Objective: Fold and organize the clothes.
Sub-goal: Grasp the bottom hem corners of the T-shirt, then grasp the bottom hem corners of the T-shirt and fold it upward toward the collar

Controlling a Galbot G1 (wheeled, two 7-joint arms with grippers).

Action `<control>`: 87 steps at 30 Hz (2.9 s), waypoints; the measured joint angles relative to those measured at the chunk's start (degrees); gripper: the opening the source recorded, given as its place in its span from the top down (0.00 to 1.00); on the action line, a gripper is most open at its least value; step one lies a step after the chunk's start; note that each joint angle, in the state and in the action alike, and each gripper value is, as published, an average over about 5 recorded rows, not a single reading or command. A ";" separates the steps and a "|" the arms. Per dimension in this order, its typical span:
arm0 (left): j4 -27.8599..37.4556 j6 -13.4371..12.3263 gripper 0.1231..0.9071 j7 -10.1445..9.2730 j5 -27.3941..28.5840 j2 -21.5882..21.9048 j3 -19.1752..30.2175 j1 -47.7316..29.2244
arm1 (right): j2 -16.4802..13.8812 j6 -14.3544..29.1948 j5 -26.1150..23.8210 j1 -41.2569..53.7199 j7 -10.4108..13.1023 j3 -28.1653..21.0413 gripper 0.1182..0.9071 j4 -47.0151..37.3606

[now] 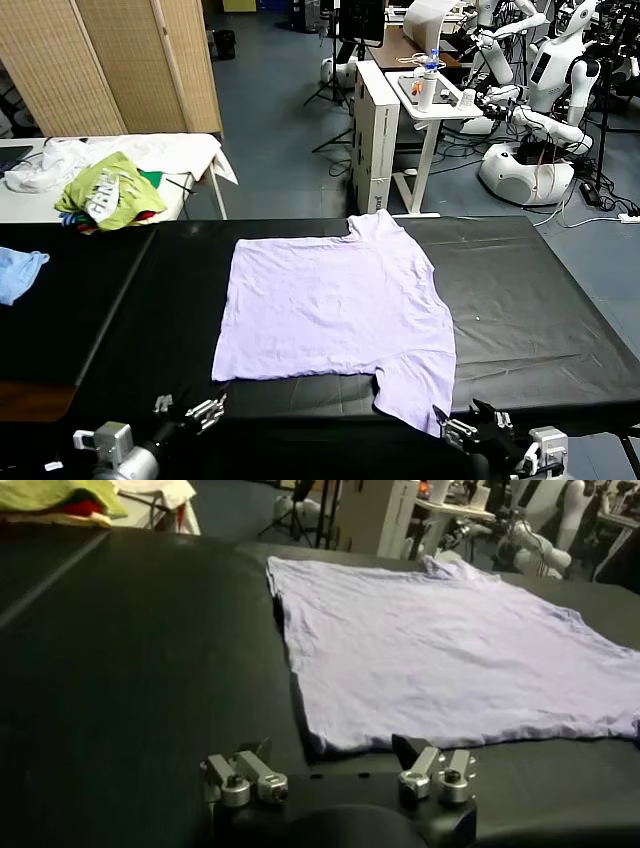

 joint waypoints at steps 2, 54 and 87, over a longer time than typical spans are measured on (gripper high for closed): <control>0.13 -0.01 0.00 -0.09 0.07 -0.14 0.10 -0.28 | 0.09 -0.01 -0.49 0.19 0.00 -0.31 0.00 -0.04; -4.57 -2.34 0.97 -2.53 5.15 -4.85 -0.94 5.54 | 0.99 3.63 -1.57 0.58 1.58 -2.55 0.97 3.71; 10.30 -3.76 0.97 -4.38 4.14 0.38 3.72 -17.21 | -0.42 4.06 2.30 34.30 4.23 -17.00 0.97 -19.19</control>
